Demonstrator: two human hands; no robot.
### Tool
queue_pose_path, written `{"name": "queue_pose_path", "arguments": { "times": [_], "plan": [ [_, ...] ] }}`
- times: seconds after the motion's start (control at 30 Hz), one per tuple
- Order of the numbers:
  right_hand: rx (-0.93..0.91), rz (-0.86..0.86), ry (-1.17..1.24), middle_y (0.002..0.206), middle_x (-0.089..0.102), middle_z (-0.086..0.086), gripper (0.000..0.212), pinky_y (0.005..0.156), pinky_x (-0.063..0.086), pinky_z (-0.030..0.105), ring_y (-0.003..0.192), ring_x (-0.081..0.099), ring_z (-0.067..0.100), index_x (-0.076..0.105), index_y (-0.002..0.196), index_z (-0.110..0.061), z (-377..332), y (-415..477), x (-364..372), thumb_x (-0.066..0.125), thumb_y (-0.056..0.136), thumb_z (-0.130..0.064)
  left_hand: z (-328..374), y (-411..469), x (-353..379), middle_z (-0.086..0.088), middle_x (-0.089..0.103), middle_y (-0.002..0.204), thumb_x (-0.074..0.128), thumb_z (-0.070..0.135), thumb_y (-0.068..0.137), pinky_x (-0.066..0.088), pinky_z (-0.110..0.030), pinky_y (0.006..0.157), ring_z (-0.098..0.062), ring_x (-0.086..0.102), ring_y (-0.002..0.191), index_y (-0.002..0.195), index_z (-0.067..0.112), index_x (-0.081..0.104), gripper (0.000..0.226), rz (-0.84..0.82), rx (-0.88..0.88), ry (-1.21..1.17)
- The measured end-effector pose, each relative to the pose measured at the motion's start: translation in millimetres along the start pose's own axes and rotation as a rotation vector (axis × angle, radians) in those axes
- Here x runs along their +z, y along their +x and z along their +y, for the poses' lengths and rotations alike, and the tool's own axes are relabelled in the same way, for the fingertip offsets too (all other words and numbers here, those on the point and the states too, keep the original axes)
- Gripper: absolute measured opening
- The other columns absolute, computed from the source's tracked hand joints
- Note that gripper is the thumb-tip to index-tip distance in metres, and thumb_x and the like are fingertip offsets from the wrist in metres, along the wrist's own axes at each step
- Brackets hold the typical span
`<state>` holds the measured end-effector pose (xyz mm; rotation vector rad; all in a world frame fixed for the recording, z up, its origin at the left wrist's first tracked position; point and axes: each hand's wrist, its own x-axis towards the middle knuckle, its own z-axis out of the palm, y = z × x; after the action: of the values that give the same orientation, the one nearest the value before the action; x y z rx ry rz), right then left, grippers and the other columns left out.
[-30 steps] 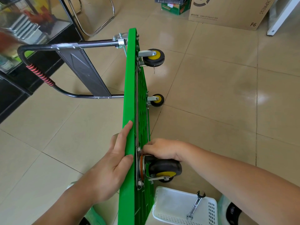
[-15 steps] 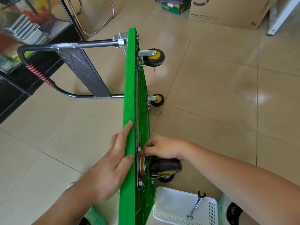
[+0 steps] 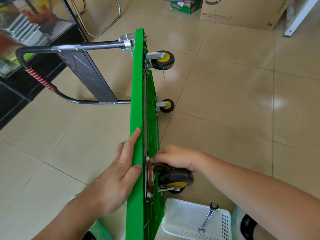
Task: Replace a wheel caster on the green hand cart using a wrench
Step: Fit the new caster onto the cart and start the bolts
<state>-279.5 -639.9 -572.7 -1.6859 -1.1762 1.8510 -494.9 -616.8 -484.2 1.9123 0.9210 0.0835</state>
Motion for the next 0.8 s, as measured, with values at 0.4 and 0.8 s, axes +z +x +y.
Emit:
{"name": "queue_pose_path", "arguments": {
  "times": [0.4, 0.8],
  "plan": [
    [-0.073, 0.044, -0.109, 0.085, 0.075, -0.001, 0.026, 0.089, 0.054, 0.042, 0.081, 0.067, 0.016, 0.076, 0.087, -0.026, 0.6, 2.5, 2.3, 0.065, 0.087, -0.05, 0.6, 0.0, 1.7, 0.049, 0.014, 0.142, 0.032, 0.04, 0.095, 0.02, 0.007, 0.097, 0.03, 0.028, 0.127, 0.153, 0.062, -0.011, 0.076, 0.01, -0.008, 0.001],
    [0.069, 0.031, 0.039, 0.082, 0.071, 0.006, 0.043, 0.084, 0.054, 0.038, 0.079, 0.064, 0.025, 0.076, 0.077, -0.02, 2.2, 6.4, 5.5, 0.069, 0.062, -0.06, 0.9, 0.1, 2.5, 0.05, 0.015, 0.141, 0.033, 0.038, 0.095, 0.019, 0.005, 0.102, 0.026, 0.027, 0.132, 0.155, 0.059, -0.008, 0.075, 0.008, -0.002, -0.015]
  ]
}}
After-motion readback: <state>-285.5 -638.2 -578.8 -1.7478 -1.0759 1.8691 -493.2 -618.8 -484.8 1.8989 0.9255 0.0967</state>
